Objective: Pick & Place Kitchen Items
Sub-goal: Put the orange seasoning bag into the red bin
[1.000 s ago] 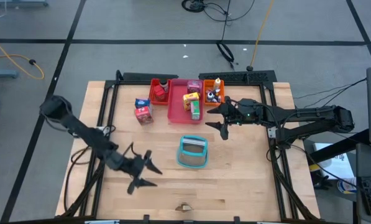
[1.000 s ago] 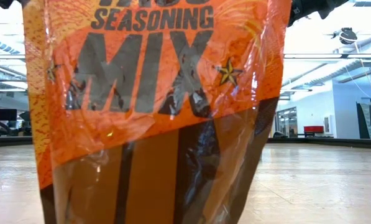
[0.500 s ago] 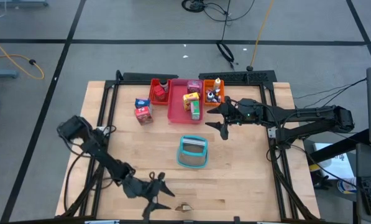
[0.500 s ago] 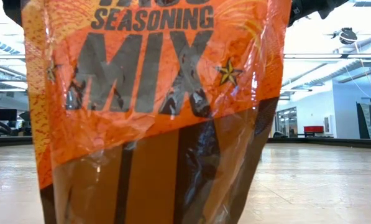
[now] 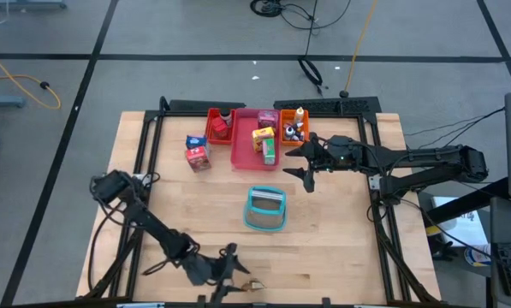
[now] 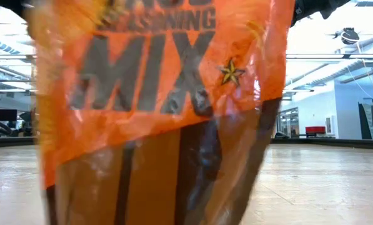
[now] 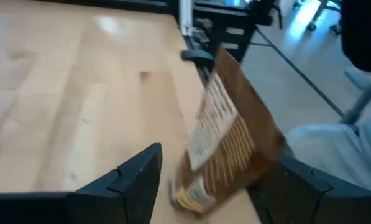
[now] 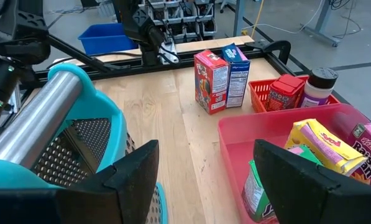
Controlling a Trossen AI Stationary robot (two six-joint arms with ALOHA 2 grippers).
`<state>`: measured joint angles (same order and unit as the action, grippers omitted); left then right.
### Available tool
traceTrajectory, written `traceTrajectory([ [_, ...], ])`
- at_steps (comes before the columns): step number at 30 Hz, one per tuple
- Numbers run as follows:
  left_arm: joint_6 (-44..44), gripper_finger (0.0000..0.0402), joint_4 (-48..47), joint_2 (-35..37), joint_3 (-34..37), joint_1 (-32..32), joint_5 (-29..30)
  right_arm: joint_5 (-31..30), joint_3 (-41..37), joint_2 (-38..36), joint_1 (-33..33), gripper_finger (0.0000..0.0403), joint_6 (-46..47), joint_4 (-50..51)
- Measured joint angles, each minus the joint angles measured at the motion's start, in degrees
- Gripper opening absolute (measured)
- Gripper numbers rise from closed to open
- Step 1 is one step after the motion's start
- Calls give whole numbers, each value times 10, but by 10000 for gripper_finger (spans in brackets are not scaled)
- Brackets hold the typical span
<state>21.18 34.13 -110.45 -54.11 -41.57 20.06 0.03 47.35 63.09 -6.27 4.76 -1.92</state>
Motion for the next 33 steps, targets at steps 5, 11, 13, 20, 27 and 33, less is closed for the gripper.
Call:
traceTrajectory([
  [5, -12, 194, -2, 0, 0, 15, -27, 0, 0, 0, 0, 254, -1, 0],
  [11, -32, 37, -2, 0, 0, 15, -73, 0, 0, 0, 0, 254, -1, 0],
  [13, -34, 12, -4, 0, 0, 17, -76, 0, 0, 0, 0, 254, -1, 0],
  [20, -33, 2, -43, 15, 0, 18, -35, 0, -6, 0, 0, 254, -1, 3],
  [27, 12, 1, -232, 105, 0, 9, 82, -2, -29, 0, -1, 254, -1, -4],
  [33, 26, 0, -373, 215, 0, -5, 162, -2, -30, 0, -1, 254, -16, -12],
])
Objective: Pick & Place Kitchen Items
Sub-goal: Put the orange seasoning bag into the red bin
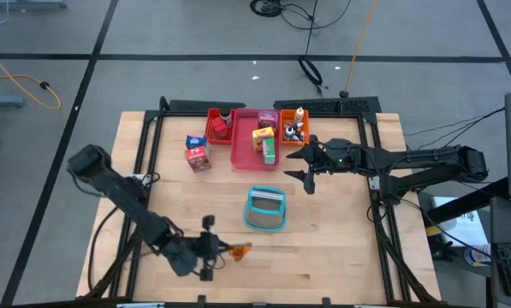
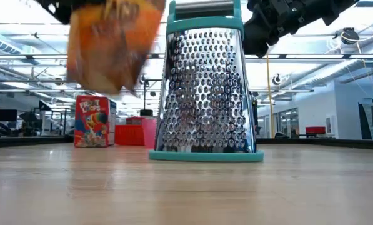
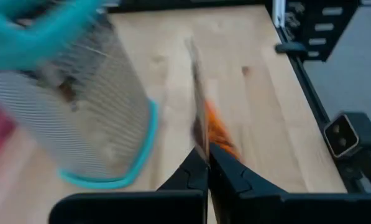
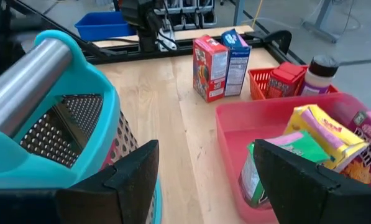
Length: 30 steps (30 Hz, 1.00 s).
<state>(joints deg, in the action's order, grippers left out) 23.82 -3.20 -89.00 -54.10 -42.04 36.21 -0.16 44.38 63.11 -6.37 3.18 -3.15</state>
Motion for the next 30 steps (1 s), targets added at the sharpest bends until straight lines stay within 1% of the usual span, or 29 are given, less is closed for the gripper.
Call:
traceTrajectory([
  [3, 9, 0, -56, 55, 0, 1, 9, 0, 0, 0, 0, 254, -10, -8],
  [6, 23, 0, -119, 104, 0, 5, 31, 0, 0, 0, 0, 254, -13, -21],
  [10, 35, 0, -204, 158, 0, 21, 96, 1, 0, 0, 0, 254, -27, -27],
  [12, 37, 0, -232, 180, 0, 36, 130, 1, 0, 0, 0, 254, -28, -28],
  [15, 30, 0, -262, 209, 0, 74, 151, 1, 0, 0, 0, 254, -30, -30],
  [19, -7, 0, -298, 236, 0, 144, 149, 1, 0, 0, 0, 254, -34, -31],
  [23, -26, 0, -333, 255, 0, 233, 146, 1, 0, 0, 0, 254, -41, -43],
  [26, -57, 0, -336, 265, 0, 301, 111, 2, 0, 0, 0, 254, -41, -53],
  [30, -121, 0, -326, 264, 0, 384, 54, 2, 0, 0, 0, 254, -49, -56],
])
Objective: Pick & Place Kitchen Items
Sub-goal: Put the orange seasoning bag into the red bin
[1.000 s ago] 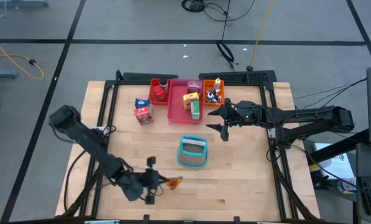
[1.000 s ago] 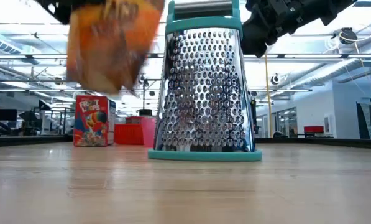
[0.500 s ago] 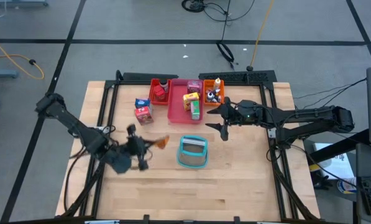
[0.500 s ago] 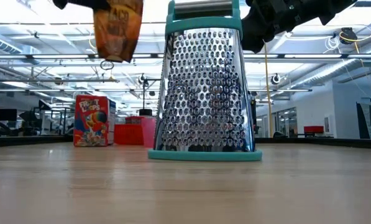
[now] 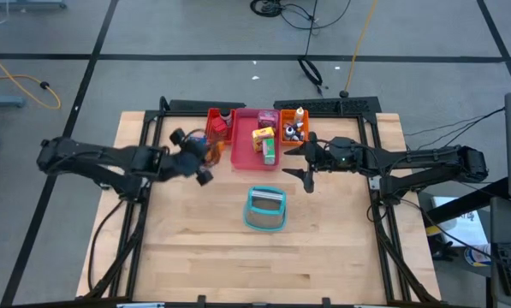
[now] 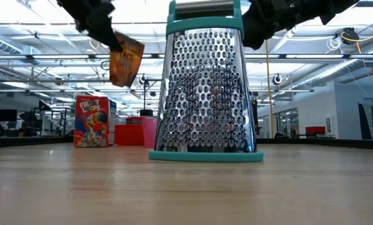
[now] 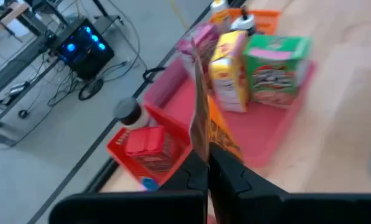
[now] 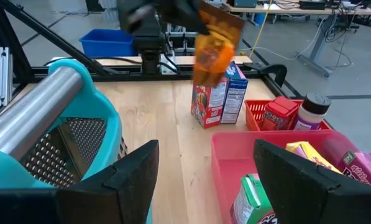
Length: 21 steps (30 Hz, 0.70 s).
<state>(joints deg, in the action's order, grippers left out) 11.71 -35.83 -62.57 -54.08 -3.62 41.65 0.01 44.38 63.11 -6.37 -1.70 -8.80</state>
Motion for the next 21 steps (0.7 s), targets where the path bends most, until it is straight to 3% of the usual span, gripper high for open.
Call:
traceTrajectory([
  [8, -111, 0, 68, 0, 0, 139, -99, 0, 0, 0, 0, 254, -5, 0],
  [21, -174, 0, 92, -2, 22, 340, -234, 0, 0, 0, 0, 254, -5, 0],
])
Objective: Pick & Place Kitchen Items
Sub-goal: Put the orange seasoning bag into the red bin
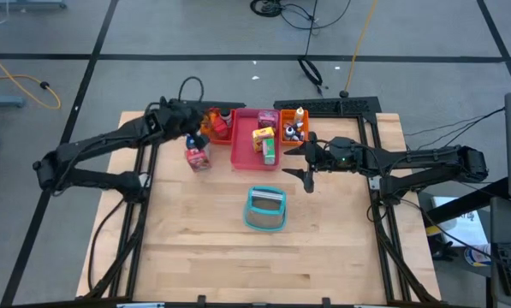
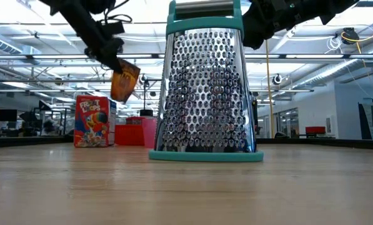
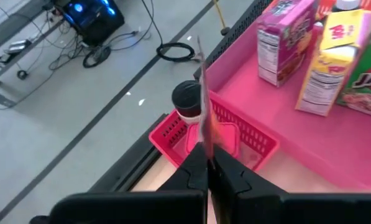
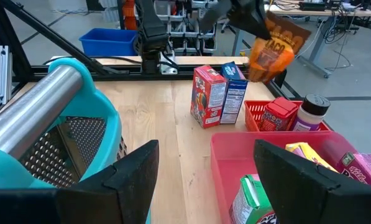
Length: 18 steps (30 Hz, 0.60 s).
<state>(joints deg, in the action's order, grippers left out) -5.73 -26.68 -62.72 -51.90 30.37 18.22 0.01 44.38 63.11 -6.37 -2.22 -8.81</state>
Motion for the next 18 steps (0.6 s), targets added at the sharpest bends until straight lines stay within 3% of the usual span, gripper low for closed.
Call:
traceTrajectory([
  [10, -17, 0, 110, 0, 80, 101, -124, 0, 0, 0, 0, 254, 0, 0],
  [18, -32, 0, 146, 0, 113, 143, -143, 0, 0, 0, 0, 254, 0, 0],
])
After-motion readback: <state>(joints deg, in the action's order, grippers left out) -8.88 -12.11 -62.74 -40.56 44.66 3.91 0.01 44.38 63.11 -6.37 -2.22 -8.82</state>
